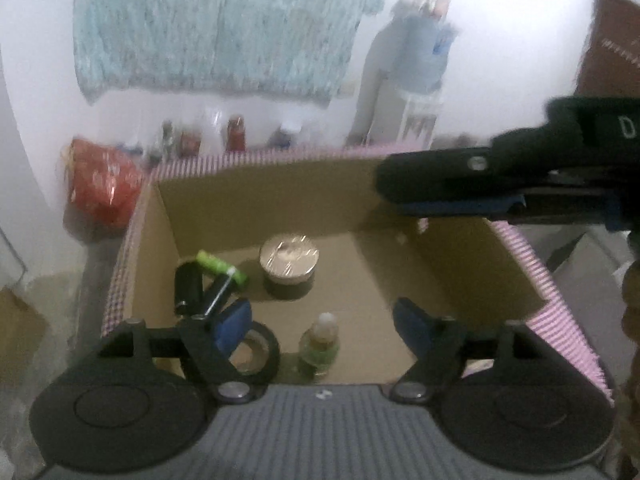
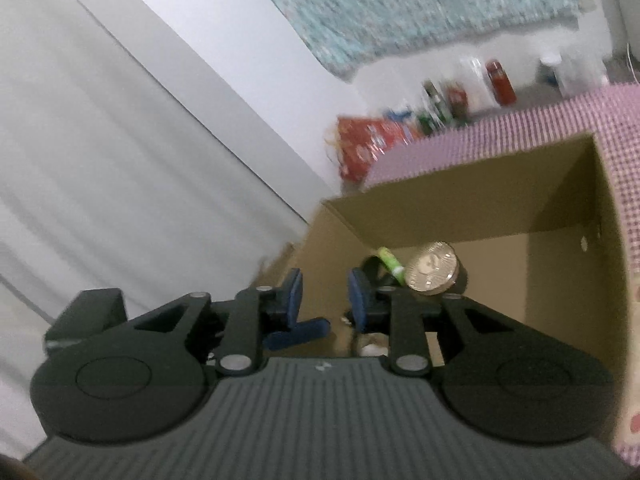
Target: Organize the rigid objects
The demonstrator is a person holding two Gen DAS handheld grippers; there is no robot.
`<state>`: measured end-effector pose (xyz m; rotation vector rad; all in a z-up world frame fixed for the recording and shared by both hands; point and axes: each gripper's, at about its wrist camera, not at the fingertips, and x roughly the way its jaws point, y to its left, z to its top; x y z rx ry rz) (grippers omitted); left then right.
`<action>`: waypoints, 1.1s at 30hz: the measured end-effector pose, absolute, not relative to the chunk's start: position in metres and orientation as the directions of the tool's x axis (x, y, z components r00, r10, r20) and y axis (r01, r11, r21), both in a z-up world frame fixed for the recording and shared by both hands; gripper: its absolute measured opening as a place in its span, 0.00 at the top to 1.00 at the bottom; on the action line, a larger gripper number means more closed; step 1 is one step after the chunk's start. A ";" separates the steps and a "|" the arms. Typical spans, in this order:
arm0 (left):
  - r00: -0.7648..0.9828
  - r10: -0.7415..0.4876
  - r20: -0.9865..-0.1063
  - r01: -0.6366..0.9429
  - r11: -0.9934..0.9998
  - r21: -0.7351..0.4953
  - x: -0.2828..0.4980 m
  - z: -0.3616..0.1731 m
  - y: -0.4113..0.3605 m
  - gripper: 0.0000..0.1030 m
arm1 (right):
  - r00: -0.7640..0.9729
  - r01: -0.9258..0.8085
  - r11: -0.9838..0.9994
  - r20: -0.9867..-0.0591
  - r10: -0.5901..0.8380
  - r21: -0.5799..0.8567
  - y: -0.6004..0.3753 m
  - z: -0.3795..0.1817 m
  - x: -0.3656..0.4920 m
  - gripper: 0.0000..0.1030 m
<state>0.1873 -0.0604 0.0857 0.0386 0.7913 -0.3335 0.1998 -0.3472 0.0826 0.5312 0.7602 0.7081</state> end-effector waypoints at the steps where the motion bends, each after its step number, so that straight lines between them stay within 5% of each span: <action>1: 0.665 -0.291 -0.687 0.318 0.944 -0.092 0.182 0.089 -0.058 0.17 | 0.530 -0.385 0.644 -0.412 0.741 0.661 -0.353 0.089 0.189 0.71; 7: 0.703 -0.356 -0.616 0.367 0.923 -0.115 0.124 0.104 -0.044 0.02 | 0.574 -0.424 0.610 -0.322 0.753 0.669 -0.379 0.111 0.115 0.57; 17: 0.661 -0.279 -0.697 0.314 0.946 -0.080 0.056 0.067 -0.019 0.01 | 0.524 -0.324 0.541 -0.329 0.786 0.776 -0.383 0.049 0.046 0.53; 28: 0.555 -0.156 -0.817 0.204 0.978 -0.048 0.061 -0.003 -0.004 0.01 | 0.349 -0.255 0.619 -0.527 0.775 0.743 -0.304 -0.025 0.056 0.52; 33: 0.545 -0.136 -0.827 0.186 0.982 -0.039 0.068 -0.020 0.003 0.01 | 0.311 -0.247 0.646 -0.573 0.759 0.722 -0.274 -0.043 0.073 0.64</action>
